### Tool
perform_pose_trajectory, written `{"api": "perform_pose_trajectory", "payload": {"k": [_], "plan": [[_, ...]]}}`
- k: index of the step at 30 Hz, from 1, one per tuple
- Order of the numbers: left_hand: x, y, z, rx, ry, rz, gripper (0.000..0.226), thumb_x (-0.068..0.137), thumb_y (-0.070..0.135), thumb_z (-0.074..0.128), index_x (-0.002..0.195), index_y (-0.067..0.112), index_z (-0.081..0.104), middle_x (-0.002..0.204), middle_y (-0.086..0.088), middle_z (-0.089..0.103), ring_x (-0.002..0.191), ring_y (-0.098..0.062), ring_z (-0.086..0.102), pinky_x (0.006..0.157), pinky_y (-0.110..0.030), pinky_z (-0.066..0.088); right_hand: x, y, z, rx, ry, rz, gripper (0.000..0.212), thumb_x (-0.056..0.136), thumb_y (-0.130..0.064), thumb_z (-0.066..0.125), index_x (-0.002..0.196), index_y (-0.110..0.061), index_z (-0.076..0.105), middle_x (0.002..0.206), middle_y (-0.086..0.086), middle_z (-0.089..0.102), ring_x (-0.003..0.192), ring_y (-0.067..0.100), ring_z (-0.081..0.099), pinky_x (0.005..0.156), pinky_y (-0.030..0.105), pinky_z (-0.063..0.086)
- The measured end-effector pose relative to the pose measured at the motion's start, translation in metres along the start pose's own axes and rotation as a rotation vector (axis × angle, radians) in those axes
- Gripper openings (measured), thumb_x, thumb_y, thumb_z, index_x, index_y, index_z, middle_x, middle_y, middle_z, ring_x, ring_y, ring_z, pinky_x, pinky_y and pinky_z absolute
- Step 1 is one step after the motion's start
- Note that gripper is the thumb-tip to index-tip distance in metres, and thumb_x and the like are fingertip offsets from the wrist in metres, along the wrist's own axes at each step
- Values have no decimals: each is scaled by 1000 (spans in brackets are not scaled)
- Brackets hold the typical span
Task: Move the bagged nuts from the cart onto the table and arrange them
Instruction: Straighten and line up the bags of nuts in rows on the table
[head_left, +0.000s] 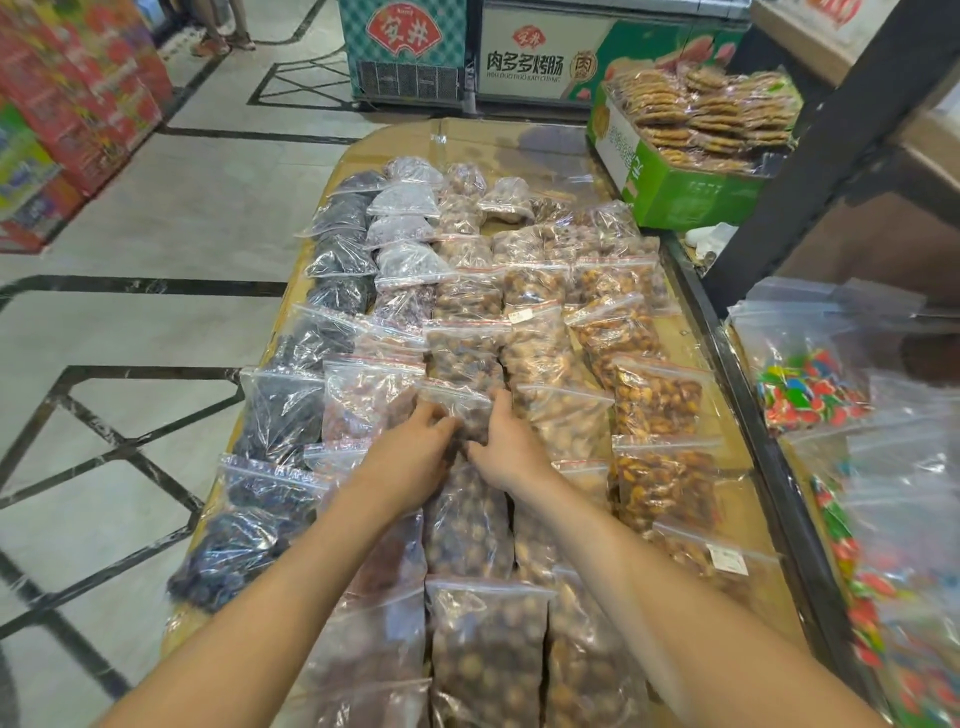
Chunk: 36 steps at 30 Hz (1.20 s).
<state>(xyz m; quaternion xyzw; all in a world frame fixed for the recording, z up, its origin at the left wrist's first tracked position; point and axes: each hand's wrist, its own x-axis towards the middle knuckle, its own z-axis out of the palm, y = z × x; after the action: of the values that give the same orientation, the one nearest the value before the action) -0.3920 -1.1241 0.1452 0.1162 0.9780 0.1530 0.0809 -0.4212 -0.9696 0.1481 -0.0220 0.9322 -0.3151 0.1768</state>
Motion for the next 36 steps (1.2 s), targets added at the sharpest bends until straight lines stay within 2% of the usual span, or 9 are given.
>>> {"api": "perform_pose_trajectory", "payload": {"k": [6, 9, 14, 18, 22, 24, 28, 32, 36], "plan": [[-2, 9, 7, 38, -16, 24, 42, 82, 5, 61, 124, 5, 58, 131, -18, 50, 94, -42, 63, 76, -49, 55, -8, 13, -12, 303, 145, 0, 51, 96, -14, 64, 125, -34, 28, 84, 0, 63, 70, 19, 64, 58, 39, 52], [1, 7, 11, 13, -32, 10, 53, 81, 12, 68, 132, 10, 54, 139, -15, 43, 97, -41, 62, 82, -48, 56, -4, 14, -16, 169, 164, -70, 45, 97, -14, 64, 121, -29, 29, 89, 3, 64, 76, 24, 67, 64, 47, 56], [11, -1, 4, 8, -24, 24, 40, 76, 20, 71, 115, 14, 62, 136, -12, 45, 113, -35, 58, 86, -46, 55, -2, 13, -13, -178, 84, -254, 28, 96, -9, 63, 117, -8, 44, 110, 11, 55, 95, 28, 56, 73, 39, 43], [18, -2, 4, 140, -32, 59, 88, 75, 29, 77, 152, 17, 36, 156, -10, 37, 137, -34, 39, 106, -52, 45, -7, 17, -10, -236, 4, -262, 40, 95, -13, 68, 125, -7, 44, 119, 15, 59, 104, 34, 60, 79, 41, 46], [24, 6, 1, 258, -105, 42, 82, 83, 43, 69, 152, 16, 33, 153, -8, 37, 138, -34, 37, 108, -47, 42, 1, 17, -15, -280, -90, -229, 49, 92, -21, 75, 127, -8, 44, 126, 16, 58, 111, 36, 62, 83, 41, 49], [29, 9, -3, 276, -111, 48, 84, 87, 46, 65, 154, 13, 27, 157, -12, 30, 143, -38, 33, 113, -50, 34, 2, 16, -14, -279, -51, -241, 61, 91, -25, 77, 138, -10, 41, 144, 17, 41, 122, 38, 57, 95, 46, 52], [49, -2, -5, 349, -236, 46, 105, 95, 53, 59, 159, 7, -9, 168, -14, -16, 156, -33, -6, 124, -52, 7, 17, 8, -14, -451, -154, -202, 98, 95, -31, 72, 164, -12, 5, 169, 27, -5, 145, 48, 38, 115, 48, 41], [60, -11, -5, 395, -314, 41, 124, 81, 72, 63, 160, 5, -4, 170, -13, -8, 156, -30, 9, 126, -48, 11, 38, -2, -21, -514, -301, -168, 106, 94, -38, 73, 164, -13, -1, 169, 28, -11, 143, 45, 44, 112, 50, 44], [57, -11, -1, 435, -281, 55, 114, 85, 64, 66, 160, 6, 3, 170, -14, -1, 156, -32, 9, 125, -48, 8, 30, 4, -14, -497, -297, -162, 102, 96, -41, 69, 165, -16, -1, 170, 23, -12, 148, 43, 37, 114, 51, 43]]}}
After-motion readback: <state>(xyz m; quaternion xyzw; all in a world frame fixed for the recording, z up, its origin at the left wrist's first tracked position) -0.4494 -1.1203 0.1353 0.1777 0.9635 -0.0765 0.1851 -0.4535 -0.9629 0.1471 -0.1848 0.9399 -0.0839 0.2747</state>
